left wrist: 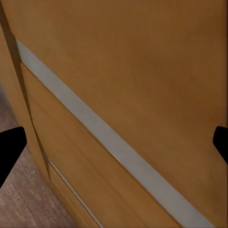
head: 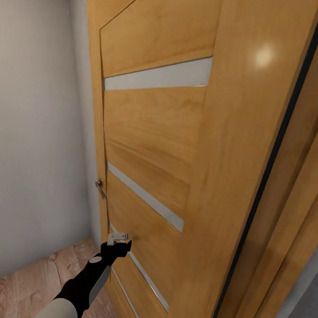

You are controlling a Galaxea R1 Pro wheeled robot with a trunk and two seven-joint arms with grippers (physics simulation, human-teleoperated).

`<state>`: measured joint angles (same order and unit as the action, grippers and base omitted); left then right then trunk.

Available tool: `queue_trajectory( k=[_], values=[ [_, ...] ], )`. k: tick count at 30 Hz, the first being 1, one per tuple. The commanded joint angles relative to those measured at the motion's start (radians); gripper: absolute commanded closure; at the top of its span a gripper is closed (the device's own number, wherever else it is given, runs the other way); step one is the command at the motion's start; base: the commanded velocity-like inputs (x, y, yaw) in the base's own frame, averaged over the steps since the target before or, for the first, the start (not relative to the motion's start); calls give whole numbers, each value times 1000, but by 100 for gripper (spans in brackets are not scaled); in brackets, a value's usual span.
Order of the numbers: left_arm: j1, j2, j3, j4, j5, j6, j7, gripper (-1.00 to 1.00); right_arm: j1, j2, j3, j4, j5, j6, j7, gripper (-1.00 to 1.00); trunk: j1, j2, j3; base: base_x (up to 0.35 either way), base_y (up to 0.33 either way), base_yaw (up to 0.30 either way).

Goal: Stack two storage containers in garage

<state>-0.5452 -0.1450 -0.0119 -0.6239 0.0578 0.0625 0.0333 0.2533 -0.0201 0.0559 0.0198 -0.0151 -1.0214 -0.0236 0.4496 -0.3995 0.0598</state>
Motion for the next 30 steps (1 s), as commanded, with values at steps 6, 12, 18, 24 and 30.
queue_trajectory(
  k=[6, 12, 18, 24, 30],
  values=[
    [1, -13, -7, -2, 16, 5, -4, -100, 0, 0, 5, 2, -2, -3, -2, -100, 0, -1, 0, 0, 0, 0],
    [1, -13, -7, -2, 16, 5, -4, -100, 0, 0, 5, 1, -2, -4, -2, -100, 0, -1, 0, 0, 0, 0],
    [1, -13, -7, -2, 16, 5, -4, -100, 0, 0, 5, 2, -2, -6, -8, -100, 0, -1, 0, 0, 0, 0],
    [1, -13, -7, -2, 16, 5, -4, -100, 0, 0, 5, 2, -2, -5, -3, -100, 0, -1, 0, 0, 0, 0],
    [1, -13, -7, -2, 16, 5, -4, -100, 0, 0, 5, 1, -1, -5, -3, -100, 0, -1, 0, 0, 0, -3]
  ],
)
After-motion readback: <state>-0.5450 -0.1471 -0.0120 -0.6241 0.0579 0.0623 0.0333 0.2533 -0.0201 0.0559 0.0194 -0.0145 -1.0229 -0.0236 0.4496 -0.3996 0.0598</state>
